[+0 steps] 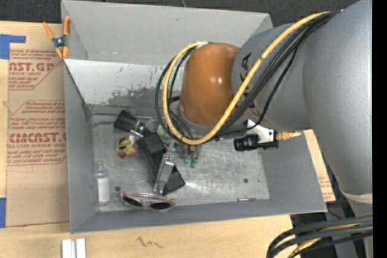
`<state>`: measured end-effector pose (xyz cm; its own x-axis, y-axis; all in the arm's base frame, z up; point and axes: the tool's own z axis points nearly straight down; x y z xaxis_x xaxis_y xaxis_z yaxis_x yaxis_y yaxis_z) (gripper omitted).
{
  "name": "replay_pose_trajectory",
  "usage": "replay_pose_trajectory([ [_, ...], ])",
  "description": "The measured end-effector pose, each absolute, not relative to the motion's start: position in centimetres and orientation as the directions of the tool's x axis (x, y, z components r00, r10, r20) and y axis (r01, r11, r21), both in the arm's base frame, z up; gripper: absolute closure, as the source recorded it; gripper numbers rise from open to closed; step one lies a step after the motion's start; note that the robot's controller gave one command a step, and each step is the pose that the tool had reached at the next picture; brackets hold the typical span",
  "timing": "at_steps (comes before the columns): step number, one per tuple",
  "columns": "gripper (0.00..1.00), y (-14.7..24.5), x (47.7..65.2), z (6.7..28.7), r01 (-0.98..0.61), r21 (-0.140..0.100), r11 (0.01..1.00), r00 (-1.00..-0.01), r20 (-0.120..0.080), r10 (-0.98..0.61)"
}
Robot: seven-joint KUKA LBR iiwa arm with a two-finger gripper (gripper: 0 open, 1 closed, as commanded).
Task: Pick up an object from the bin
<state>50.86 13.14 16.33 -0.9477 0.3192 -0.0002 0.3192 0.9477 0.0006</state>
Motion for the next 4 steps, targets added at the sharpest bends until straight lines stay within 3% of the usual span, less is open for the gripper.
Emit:
replay_pose_trajectory([
  [1, 1.00, 12.2, 53.2, 8.1, 0.500, 0.015, 0.866, -0.866, -0.010, 0.501],
  [2, 1.00, 12.2, 53.2, 8.1, 0.500, 0.015, 0.866, -0.866, -0.010, 0.500],
  [3, 1.00, 11.7, 52.9, 11.4, 0.535, -0.006, 0.845, -0.845, 0.006, 0.535],
  [4, 1.00, 11.9, 52.8, 15.0, 0.536, 0.000, 0.844, -0.844, -0.001, 0.536],
])
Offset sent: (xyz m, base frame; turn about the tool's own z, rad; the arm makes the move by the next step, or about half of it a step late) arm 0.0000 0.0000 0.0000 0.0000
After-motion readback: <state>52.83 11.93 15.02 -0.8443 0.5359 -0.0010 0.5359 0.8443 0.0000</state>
